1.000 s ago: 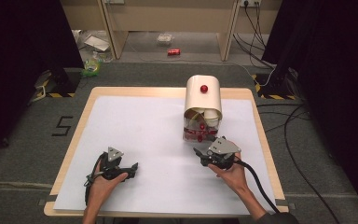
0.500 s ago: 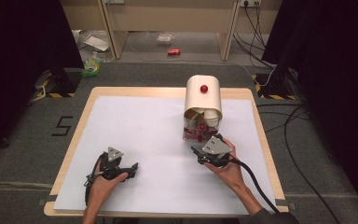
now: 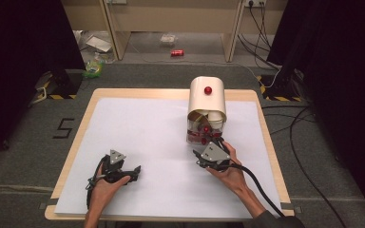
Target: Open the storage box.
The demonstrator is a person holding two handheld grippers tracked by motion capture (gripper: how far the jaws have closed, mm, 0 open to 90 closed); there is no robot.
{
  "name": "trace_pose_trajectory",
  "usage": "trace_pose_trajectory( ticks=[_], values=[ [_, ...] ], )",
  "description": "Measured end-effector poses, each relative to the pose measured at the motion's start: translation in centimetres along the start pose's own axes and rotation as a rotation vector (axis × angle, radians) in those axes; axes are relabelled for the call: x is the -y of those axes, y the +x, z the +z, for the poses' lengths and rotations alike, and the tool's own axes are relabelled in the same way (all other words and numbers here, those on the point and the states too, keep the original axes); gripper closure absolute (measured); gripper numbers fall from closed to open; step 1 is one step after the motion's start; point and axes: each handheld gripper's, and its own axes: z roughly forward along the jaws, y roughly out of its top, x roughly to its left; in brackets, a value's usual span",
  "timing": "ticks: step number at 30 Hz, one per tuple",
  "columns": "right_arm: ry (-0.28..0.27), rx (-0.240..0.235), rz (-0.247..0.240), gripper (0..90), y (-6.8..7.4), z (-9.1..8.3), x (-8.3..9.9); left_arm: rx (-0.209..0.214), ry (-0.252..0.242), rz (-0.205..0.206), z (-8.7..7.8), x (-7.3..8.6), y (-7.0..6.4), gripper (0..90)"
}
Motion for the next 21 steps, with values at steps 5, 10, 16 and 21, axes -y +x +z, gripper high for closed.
trace_pose_trajectory(
  ticks=[5, 10, 16, 21],
  values=[
    [0.011, 0.019, -0.014, 31.0, -0.1, 0.24, 0.19, 0.0, 0.0, 0.0, 0.0, 0.0, 0.0, 12.9],
    [0.01, 0.021, -0.026, 29.4, 0.05, 0.4, 0.26, 0.0, 0.0, 0.0, 0.01, 0.0, 0.0, 12.9],
    [0.009, 0.008, -0.005, 29.5, -0.08, 0.31, 0.21, 0.0, 0.0, 0.0, 0.0, 0.01, 0.0, 13.0],
    [0.002, -0.023, 0.047, 31.0, -0.45, 0.06, 0.09, 0.001, 0.0, 0.001, -0.01, 0.01, 0.01, 13.0]
  ],
)
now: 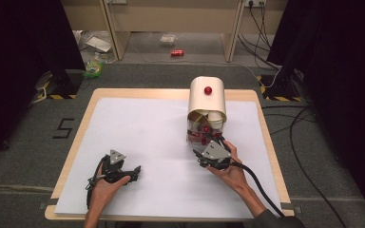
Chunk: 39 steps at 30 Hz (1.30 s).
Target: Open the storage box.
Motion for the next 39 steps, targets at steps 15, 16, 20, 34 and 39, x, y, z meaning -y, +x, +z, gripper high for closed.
trace_pose_trajectory(
  ticks=[15, 16, 20, 34, 39],
  values=[
    [-0.005, -0.103, 0.062, 33.2, 0.1, -1.9, -0.3, 0.001, -0.002, -0.001, 0.0, 0.0, 0.0, 13.0],
    [-0.009, -0.114, 0.079, 33.8, 0.0, -2.1, -0.3, 0.001, -0.001, -0.001, 0.0, 0.0, 0.0, 13.0],
    [-0.015, -0.147, 0.12, 34.9, -0.1, -2.5, -0.2, 0.002, -0.002, -0.001, 0.0, 0.0, 0.0, 13.0],
    [-0.036, -0.215, 0.155, 38.6, -0.1, -3.6, 0.2, 0.005, -0.003, -0.005, 0.0, 0.0, 0.1, 13.0],
    [-0.034, -0.229, 0.138, 41.5, 0.1, -3.9, 0.3, 0.006, -0.003, -0.005, 0.0, 0.0, 0.1, 13.0]
  ],
)
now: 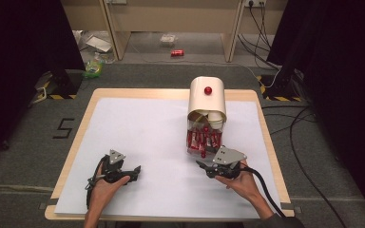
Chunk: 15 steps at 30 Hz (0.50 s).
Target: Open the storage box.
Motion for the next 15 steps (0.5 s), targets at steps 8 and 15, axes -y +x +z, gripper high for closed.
trace_pose_trajectory(
  ticks=[8, 15],
  values=[
    [0.023, -0.035, -0.017, 47.6, 0.69, -0.5, 0.45, 0.001, 0.0, 0.0, 0.0, 0.0, 0.01, 12.9],
    [0.037, -0.053, -0.056, 56.5, 0.91, -0.72, 0.76, 0.0, 0.0, 0.001, 0.01, 0.0, -0.01, 12.9]
  ],
)
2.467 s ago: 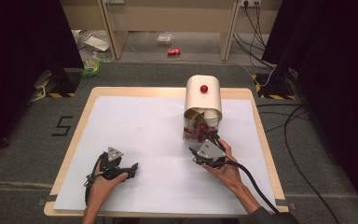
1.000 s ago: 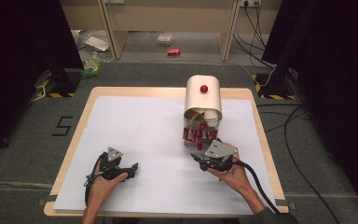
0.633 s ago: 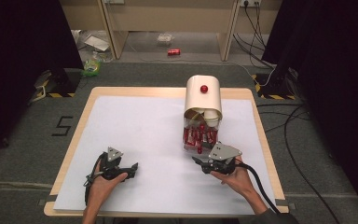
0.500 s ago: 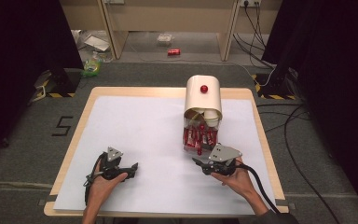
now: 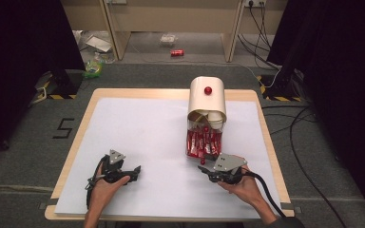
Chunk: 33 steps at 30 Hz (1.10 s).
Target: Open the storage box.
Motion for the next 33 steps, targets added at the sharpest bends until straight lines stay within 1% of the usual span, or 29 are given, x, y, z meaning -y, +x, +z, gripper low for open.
trace_pose_trajectory(
  ticks=[3, 6, 8, 11, 12, 16, 19, 21, 25, 29, 30, 33],
  values=[
    [0.007, 0.0, -0.024, 59.8, 0.0, 0.0, 0.0, 0.001, 0.0, -0.001, 0.0, 0.0, 0.0, 12.8],
    [0.007, 0.005, -0.022, 61.3, 0.0, 0.1, 0.1, 0.0, 0.001, 0.002, 0.0, 0.0, 0.0, 12.7],
    [0.012, 0.011, -0.03, 61.7, -0.1, 0.1, 0.2, 0.0, 0.0, 0.0, 0.0, 0.0, 0.0, 12.8],
    [0.017, 0.024, -0.021, 61.6, -0.2, 0.3, 0.3, -0.001, 0.0, 0.002, 0.0, 0.0, 0.0, 12.7],
    [0.014, 0.021, -0.015, 61.7, -0.3, 0.3, 0.3, 0.0, 0.0, 0.001, 0.0, 0.0, 0.0, 12.7],
    [0.017, 0.011, -0.01, 61.6, -0.3, 0.4, 0.3, -0.001, 0.0, 0.001, 0.0, 0.0, 0.0, 12.7],
    [0.027, -0.013, -0.015, 62.3, -0.1, 0.4, 0.4, -0.001, 0.0, 0.001, 0.0, 0.0, 0.0, 12.7],
    [0.038, -0.038, -0.019, 62.5, 0.1, 0.5, 0.4, 0.0, 0.0, 0.001, 0.0, 0.0, 0.0, 12.7],
    [0.039, -0.07, -0.02, 62.0, 0.5, 0.4, 0.3, 0.0, 0.0, 0.0, 0.0, 0.0, 0.0, 12.8],
    [0.044, -0.073, -0.029, 59.6, 0.9, 0.2, 0.2, 0.002, 0.0, -0.001, 0.0, 0.0, 0.0, 12.8],
    [0.046, -0.075, -0.023, 59.5, 1.0, 0.1, 0.3, 0.001, 0.0, 0.0, 0.0, 0.0, 0.0, 12.8],
    [0.045, -0.082, -0.024, 58.7, 1.3, 0.0, 0.3, 0.001, 0.0, -0.001, 0.0, 0.0, 0.0, 12.8]
  ],
)
